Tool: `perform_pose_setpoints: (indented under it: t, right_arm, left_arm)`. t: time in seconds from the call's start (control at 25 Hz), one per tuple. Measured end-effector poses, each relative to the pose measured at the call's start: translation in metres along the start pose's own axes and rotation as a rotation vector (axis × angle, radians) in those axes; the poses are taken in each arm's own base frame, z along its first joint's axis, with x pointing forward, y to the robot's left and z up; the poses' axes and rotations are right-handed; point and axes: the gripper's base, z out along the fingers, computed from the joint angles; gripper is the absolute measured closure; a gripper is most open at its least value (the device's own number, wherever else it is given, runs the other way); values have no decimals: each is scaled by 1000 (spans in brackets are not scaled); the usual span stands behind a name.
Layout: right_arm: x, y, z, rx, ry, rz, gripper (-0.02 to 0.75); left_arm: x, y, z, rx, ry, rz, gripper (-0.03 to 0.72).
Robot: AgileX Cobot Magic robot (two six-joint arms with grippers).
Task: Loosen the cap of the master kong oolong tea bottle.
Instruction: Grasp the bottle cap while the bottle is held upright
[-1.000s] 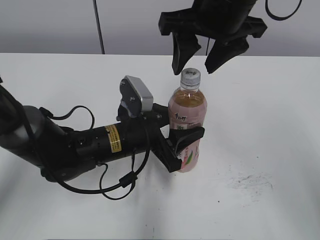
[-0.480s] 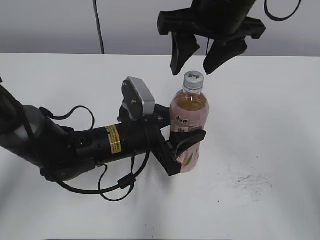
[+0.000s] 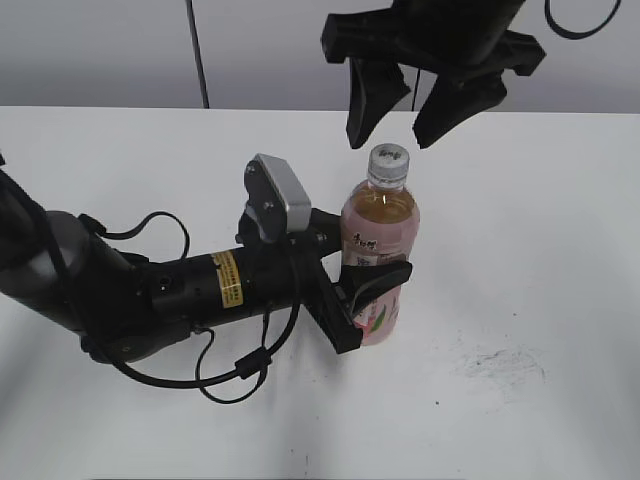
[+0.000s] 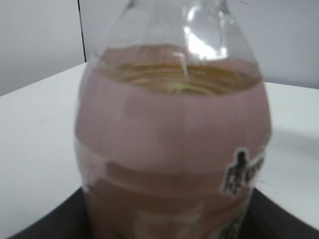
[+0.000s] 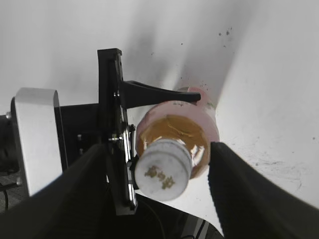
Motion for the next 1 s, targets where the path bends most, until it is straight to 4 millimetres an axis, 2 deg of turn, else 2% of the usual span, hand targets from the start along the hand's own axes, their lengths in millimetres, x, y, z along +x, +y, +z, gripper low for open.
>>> perform_pose_setpoints:
  t: [0.28,0.6,0.68,0.76,0.8,0.88,1.0]
  right_arm:
    - [11,0,-1,-22,27,17,256]
    - [8,-2,18,-13,72,26,264]
    - [7,-3,18,1,70,20,315]
    - [7,-5,18,19,66,7,414]
    - [7,-4,18,20,64,-9,461]
    - [7,-4,18,23,65,-86,458]
    - [7,-4,18,15,67,-331,458]
  left_arm:
    - [0,0,0,0,-1,2,303]
    - [0,0,0,1,-1,4,303]
    - [0,0,0,1,-1,4,303]
    - [0,0,0,1,-1,4,303]
    - [0,0,0,0,-2,5,303]
    - [0,0,0,1,-1,5,303]
    - [0,0,0,1,-1,6,303]
